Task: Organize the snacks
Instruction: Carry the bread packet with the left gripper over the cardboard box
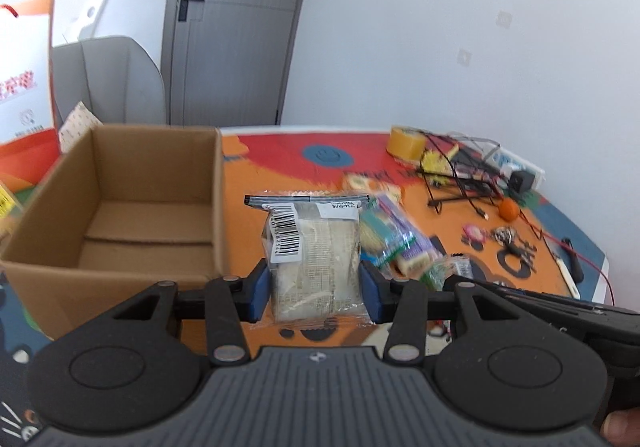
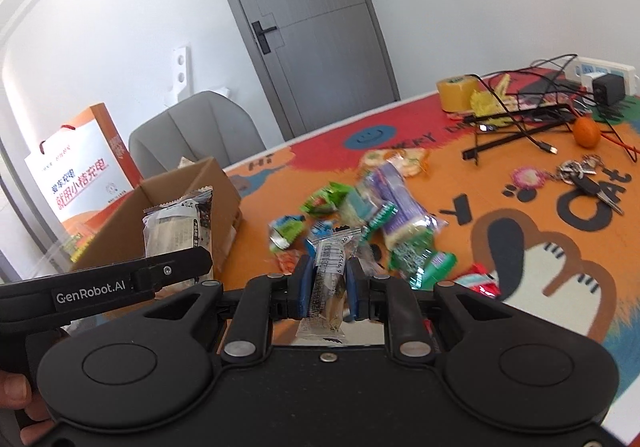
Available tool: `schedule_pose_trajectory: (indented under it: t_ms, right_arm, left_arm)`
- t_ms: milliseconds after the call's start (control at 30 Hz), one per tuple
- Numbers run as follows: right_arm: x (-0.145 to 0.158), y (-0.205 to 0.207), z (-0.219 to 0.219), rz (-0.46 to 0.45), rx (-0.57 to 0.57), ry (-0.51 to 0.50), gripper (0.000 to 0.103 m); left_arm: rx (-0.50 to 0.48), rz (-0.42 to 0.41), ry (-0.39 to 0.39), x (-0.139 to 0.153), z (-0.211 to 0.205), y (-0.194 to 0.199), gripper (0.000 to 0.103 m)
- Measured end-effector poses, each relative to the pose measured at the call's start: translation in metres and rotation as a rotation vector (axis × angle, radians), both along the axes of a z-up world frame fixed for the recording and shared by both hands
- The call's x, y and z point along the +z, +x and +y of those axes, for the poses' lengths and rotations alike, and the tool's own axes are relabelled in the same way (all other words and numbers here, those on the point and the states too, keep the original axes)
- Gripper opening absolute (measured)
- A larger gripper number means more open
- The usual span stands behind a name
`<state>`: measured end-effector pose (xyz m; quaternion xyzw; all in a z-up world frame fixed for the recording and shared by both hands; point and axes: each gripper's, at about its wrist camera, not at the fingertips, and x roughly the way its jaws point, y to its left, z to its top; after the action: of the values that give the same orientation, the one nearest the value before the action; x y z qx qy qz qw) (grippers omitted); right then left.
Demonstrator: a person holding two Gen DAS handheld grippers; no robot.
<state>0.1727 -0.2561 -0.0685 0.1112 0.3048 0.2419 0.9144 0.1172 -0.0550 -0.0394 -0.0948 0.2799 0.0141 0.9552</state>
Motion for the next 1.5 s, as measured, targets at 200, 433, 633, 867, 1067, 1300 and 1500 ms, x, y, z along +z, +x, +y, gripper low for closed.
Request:
schedule_pose_trajectory:
  t_ms: [200, 433, 633, 867, 1067, 1300, 1500]
  right_arm:
    - [0.014, 0.002, 0.021, -0.037, 0.041, 0.015, 0.019]
    - [0.023, 0.004, 0.047, -0.057, 0.087, 0.030, 0.019]
    - [0.028, 0.007, 0.074, -0.062, 0.135, 0.049, 0.019]
    - [0.036, 0.010, 0.105, -0.083, 0.187, 0.055, 0.019]
    - [0.038, 0.016, 0.133, -0.092, 0.226, 0.057, 0.019]
    - [0.035, 0.026, 0.151, -0.069, 0.233, 0.069, 0.020]
    - [0.033, 0.029, 0.151, -0.045, 0.236, 0.105, 0.038]
  left_arm:
    - [0.037, -0.046, 0.000, 0.016, 0.018, -0.006, 0.045]
    - [0.096, -0.076, 0.002, 0.024, 0.047, -0.013, 0.045]
    - [0.153, -0.077, -0.023, 0.020, 0.079, -0.014, 0.045]
    - [0.222, -0.061, -0.035, 0.011, 0.111, -0.012, 0.045]
    - [0.243, -0.027, -0.064, 0.000, 0.128, -0.001, 0.046]
    - [0.287, -0.061, -0.116, 0.005, 0.141, -0.010, 0.066]
    - [0.299, -0.069, -0.127, 0.008, 0.143, -0.016, 0.077]
